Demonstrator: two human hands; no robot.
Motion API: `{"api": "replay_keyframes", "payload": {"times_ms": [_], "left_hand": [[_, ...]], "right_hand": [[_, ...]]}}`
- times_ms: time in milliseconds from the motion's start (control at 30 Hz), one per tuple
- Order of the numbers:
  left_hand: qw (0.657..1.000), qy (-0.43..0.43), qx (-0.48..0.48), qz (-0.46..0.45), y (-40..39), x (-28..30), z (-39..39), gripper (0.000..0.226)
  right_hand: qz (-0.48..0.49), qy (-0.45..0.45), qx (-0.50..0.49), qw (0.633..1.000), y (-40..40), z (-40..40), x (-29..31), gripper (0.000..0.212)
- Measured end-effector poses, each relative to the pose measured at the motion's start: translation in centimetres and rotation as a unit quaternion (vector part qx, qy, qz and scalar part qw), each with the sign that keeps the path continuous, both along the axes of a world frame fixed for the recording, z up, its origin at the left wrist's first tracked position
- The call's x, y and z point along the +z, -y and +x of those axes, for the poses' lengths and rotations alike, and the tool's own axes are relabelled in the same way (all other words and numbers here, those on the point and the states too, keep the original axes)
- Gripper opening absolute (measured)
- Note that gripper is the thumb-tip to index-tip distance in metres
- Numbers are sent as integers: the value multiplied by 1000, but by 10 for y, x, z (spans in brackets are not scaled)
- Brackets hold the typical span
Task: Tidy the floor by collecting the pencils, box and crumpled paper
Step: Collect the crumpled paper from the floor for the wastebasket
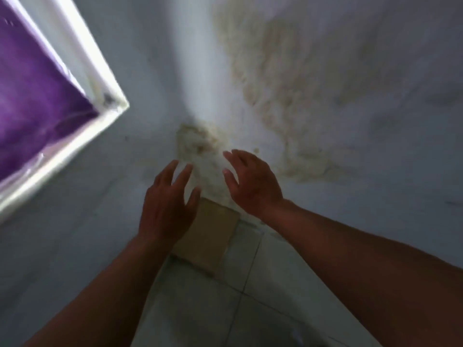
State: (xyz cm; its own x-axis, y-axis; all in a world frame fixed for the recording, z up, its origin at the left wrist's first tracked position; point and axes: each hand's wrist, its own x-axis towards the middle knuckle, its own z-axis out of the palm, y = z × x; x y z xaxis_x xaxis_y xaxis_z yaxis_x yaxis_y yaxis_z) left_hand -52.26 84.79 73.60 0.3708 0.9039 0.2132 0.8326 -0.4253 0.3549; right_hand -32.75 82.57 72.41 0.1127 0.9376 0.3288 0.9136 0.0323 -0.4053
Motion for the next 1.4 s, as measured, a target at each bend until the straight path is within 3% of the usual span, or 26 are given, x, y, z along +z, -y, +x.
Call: {"api": "replay_keyframes", "payload": {"times_ms": [333,567,833,1100,1400], "left_hand": [[998,28,-52,4,68,89,20,61],[997,26,-74,29,177,138,27,61],[983,39,-175,47,279,163,53,60],[966,42,-254,28,362,132,65,59],[951,53,-304,-25,469,53,56,55]], "right_hand": [[17,11,-57,998,82,16,88,47],[34,6,-84,996,209,19,134,48],[46,-3,-146,988,339,32,149,48],[36,16,-217,975,447,30,124,50],[-24,4,-254,967,575,3,48,48]]}}
